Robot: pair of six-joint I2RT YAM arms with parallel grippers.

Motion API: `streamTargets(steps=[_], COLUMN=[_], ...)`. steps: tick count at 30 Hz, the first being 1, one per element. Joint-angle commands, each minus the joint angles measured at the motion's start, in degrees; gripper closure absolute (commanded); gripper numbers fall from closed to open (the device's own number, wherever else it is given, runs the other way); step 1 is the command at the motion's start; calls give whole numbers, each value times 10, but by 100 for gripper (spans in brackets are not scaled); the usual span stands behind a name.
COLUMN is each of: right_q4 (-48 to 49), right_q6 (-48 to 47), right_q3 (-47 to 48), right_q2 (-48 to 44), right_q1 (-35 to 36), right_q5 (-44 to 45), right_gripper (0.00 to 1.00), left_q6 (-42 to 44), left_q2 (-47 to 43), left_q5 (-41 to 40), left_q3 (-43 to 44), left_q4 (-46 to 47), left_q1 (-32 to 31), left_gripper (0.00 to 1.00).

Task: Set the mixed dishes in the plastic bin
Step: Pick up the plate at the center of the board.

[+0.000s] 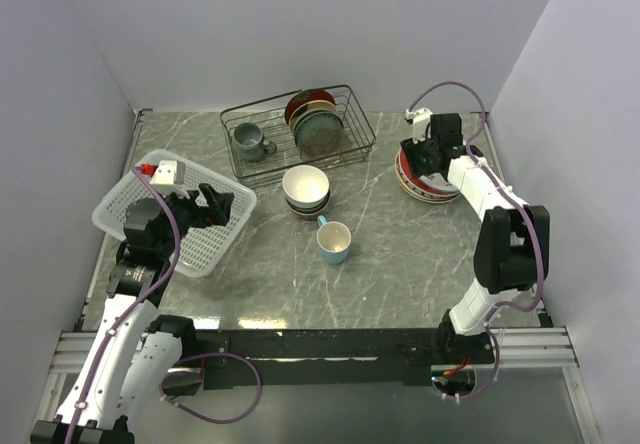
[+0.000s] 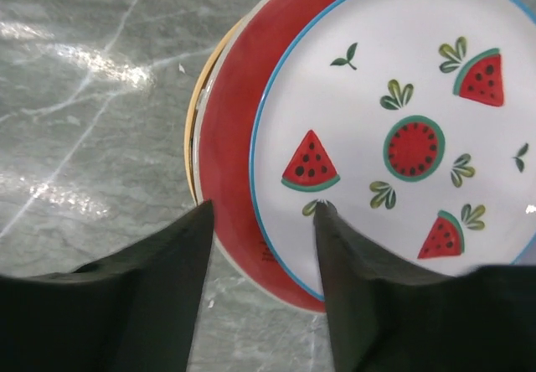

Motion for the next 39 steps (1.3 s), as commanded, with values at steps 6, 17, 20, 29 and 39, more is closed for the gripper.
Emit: streamTargets(steps=[6,17,20,29,39], right_q4=[-10,-11,-9,-8,-22], right_q6=[-12,-28,-35,-57,-154], right_q3=[56,53,49,32,3], right_q2=[56,92,97,70,-43], right_q1=[-3,-2,-2,-3,-2], right_q5=[16,36,43,28,-15], right_gripper=[59,59,67,98,100], left_q6=[8,9,8,8,-13], left_q2=[-7,-7,-8,-7,-1], left_q5=[11,12,11,9,37], left_q3=[26,26,25,24,23], left_q4=[16,16,16,16,38], left_q1=[3,3,3,3,3], left_gripper=[1,1,1,1,1])
